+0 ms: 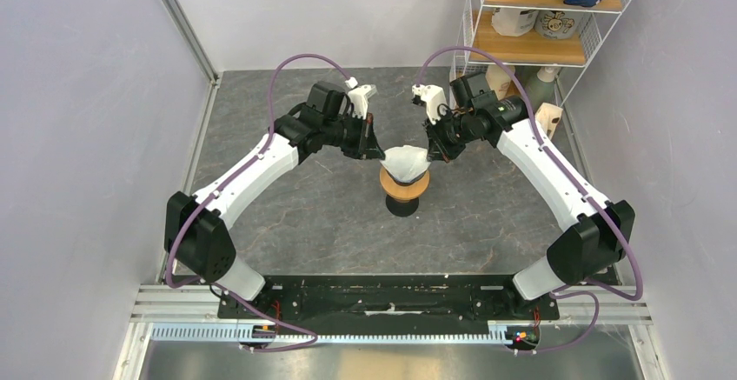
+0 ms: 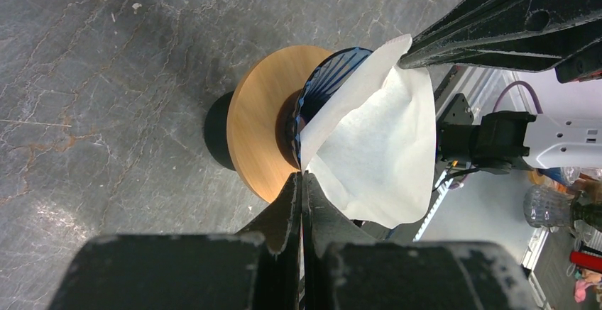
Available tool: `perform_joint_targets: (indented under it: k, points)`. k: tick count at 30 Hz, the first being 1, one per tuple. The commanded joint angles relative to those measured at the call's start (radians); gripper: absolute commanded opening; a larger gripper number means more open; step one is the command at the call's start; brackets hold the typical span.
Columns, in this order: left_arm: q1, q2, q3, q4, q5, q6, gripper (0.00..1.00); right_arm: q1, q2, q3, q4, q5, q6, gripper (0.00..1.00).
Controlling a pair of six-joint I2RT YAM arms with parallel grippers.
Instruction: Place the coffee filter in the dripper
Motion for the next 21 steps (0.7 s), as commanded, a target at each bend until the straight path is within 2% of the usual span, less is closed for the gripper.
perform_joint_targets:
  k: [1,7,8,16,18,21]
  points:
    - [-0.01,0.002,0.018,0.009,-0.005,0.033,0.02,0.004,-0.024,-0.011,0.025,0.016,-0.025,0.0]
    - [-0.01,0.001,0.037,0.009,0.013,0.04,0.02,0.004,-0.032,0.023,0.025,-0.015,-0.007,0.0]
    - [-0.01,0.001,0.044,0.009,0.021,0.04,0.04,0.004,-0.035,0.028,0.025,-0.022,-0.002,0.03]
    - [-0.01,-0.023,0.075,0.029,0.066,0.011,0.31,0.004,-0.067,0.053,0.032,-0.075,0.025,0.24]
    - [-0.01,-0.028,0.078,0.033,0.067,0.005,0.33,0.004,-0.076,0.054,0.036,-0.076,0.03,0.29]
    - [-0.01,-0.036,0.076,0.038,0.074,0.002,0.41,0.004,-0.09,0.061,0.043,-0.069,0.043,0.36]
